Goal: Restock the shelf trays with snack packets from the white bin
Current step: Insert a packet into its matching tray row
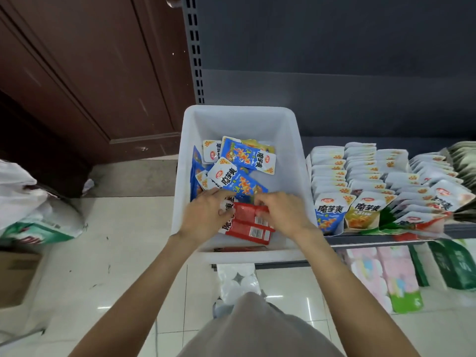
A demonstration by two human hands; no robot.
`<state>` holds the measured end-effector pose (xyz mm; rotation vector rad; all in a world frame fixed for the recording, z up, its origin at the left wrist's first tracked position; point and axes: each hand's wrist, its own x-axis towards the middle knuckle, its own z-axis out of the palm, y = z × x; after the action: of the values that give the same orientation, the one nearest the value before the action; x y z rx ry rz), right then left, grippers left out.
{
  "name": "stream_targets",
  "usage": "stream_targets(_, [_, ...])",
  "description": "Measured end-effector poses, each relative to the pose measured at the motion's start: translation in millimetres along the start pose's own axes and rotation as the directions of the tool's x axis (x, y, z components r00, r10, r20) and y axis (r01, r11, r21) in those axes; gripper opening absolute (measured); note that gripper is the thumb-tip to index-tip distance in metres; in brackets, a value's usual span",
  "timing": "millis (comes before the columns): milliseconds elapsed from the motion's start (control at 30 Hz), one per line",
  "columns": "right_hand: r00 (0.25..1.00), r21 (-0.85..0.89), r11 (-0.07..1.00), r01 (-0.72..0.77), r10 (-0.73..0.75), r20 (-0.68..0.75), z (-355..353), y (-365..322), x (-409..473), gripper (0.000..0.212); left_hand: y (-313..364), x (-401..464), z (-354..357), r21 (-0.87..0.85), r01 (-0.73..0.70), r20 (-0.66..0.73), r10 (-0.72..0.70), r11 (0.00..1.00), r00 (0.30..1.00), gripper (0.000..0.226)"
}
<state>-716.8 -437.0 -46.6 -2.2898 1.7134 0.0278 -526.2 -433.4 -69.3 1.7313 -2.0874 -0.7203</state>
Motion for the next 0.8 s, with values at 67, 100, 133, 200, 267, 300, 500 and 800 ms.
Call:
stream_targets(67, [0.994, 0.226, 0.973, -0.052, 0.073, -0.086, -17.4, 7.2, -17.0, 0.012, 5.8, -6.2, -8.9, -0.323, 0.003, -0.209, -0.074, 0.947, 0.975, 0.034])
stream_targets(100, [0.979, 0.328, 0.943, -0.057, 0.117, -0.166, -25.0, 9.1, -25.4, 0.01, 10.2, -9.0, -13.7, -0.448, -0.004, -0.274, -0.133, 0.894, 0.953, 0.032])
stream_targets(133, [0.951, 0.399, 0.916, -0.04, 0.158, -0.266, -30.7, 10.4, -32.7, 0.009, 16.1, -11.8, -19.6, -0.553, 0.021, -0.273, -0.204, 0.833, 0.94, 0.027])
stream_targets(200, [0.855, 0.443, 0.896, 0.026, 0.21, -0.474, -38.6, 9.3, -44.3, 0.008, 32.5, -15.1, -31.4, -0.756, 0.176, -0.044, -0.316, 0.631, 0.948, 0.028])
stream_targets(267, [0.754, 0.36, 0.926, 0.113, 0.156, -0.638, -43.0, 3.2, -53.0, 0.008, 50.4, -15.3, -35.6, -0.865, 0.342, 0.255, -0.266, 0.367, 0.93, 0.049])
stream_targets(300, [0.729, 0.284, 0.946, 0.154, 0.085, -0.679, -41.7, -0.2, -57.1, 0.01, 60.4, -15.3, -35.0, -0.878, 0.371, 0.307, -0.238, 0.304, 0.922, 0.052])
stream_targets(500, [0.82, 0.076, 0.956, 0.283, -0.199, -0.536, -26.3, 0.1, -79.7, 0.027, 103.8, -10.3, -15.2, -0.913, 0.182, 0.079, -0.281, 0.366, 0.957, 0.026])
stream_targets(800, [0.826, 0.769, 0.632, 0.1, 0.378, -0.418, -91.7, 89.6, -152.8, 0.072, 179.9, -10.4, 11.0, -0.743, -0.103, 0.057, 0.215, 0.662, 0.975, 0.032])
